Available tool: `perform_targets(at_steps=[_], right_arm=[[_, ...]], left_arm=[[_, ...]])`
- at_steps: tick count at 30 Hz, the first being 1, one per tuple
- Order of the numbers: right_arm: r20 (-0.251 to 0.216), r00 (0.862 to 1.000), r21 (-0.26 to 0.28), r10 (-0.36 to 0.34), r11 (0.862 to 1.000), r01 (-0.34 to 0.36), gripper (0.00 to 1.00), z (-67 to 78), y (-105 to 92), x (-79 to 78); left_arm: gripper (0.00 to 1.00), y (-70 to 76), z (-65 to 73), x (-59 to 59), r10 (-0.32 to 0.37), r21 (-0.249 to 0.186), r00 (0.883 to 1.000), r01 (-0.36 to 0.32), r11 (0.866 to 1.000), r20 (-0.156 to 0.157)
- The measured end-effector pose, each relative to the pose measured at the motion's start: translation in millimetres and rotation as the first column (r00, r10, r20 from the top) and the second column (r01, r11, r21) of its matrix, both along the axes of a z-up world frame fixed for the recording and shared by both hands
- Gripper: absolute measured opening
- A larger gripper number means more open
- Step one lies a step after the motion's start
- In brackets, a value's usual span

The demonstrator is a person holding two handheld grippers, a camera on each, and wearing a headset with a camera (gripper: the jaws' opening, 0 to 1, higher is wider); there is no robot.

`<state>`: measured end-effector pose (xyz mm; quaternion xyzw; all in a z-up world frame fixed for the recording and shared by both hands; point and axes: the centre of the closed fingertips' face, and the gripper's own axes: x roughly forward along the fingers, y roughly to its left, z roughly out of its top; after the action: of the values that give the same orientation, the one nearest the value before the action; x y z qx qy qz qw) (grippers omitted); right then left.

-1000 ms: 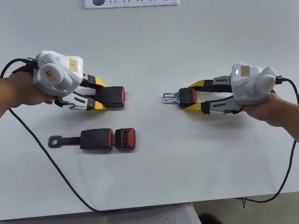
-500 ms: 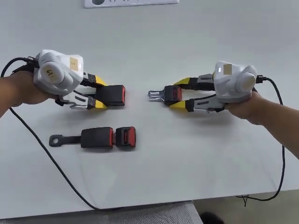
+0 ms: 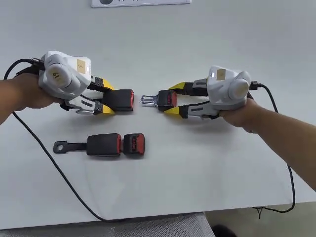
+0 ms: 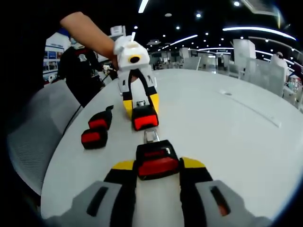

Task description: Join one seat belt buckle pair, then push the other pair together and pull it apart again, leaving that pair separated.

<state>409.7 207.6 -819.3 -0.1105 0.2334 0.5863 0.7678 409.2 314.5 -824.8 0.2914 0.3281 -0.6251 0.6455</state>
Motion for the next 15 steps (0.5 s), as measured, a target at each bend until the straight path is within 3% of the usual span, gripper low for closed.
perform_targets(at_steps=[15], right_arm=[[0.01, 1.0, -0.012, 0.017, 1.0, -0.017, 0.35, -0.4, 25.4, -6.9]], left_arm=[[0.34, -1.0, 0.5, 0.1, -0.008, 0.016, 1.0, 0.008, 1.0, 0.005]])
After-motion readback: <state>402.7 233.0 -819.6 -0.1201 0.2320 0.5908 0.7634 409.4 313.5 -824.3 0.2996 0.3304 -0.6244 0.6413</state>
